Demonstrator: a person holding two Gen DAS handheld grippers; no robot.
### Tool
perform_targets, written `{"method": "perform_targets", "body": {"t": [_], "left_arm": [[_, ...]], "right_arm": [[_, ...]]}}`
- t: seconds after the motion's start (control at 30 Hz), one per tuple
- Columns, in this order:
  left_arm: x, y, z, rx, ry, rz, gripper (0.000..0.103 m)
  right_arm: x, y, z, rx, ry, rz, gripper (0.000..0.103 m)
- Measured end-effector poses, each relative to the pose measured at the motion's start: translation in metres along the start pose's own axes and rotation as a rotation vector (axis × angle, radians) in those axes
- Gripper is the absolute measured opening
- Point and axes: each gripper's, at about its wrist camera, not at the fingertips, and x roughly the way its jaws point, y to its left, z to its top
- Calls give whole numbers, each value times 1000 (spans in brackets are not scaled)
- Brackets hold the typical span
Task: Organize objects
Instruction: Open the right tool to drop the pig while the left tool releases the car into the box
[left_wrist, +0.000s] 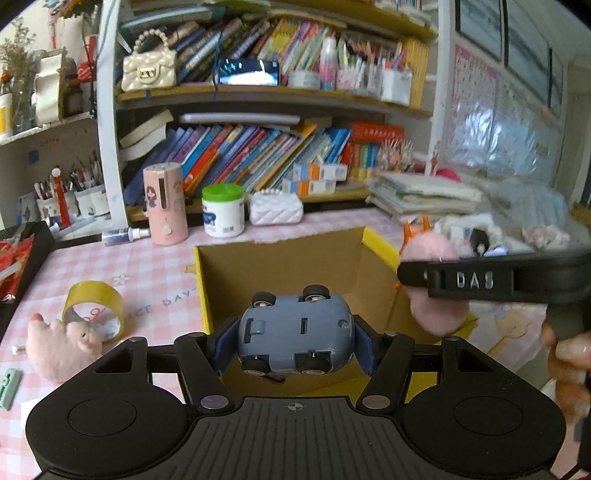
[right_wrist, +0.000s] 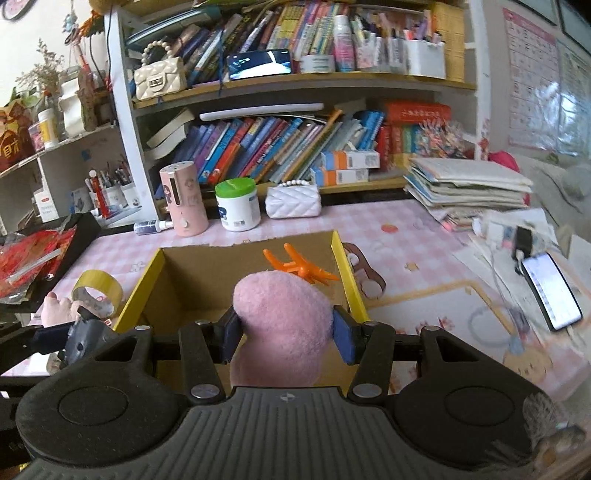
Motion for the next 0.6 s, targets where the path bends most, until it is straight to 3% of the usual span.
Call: {"method": "perform_targets", "body": {"t": [0.6], "left_arm": [[77, -10, 2, 49, 163, 111, 62]], "right_arm": [[117, 9, 11, -261, 194, 119, 48]]}}
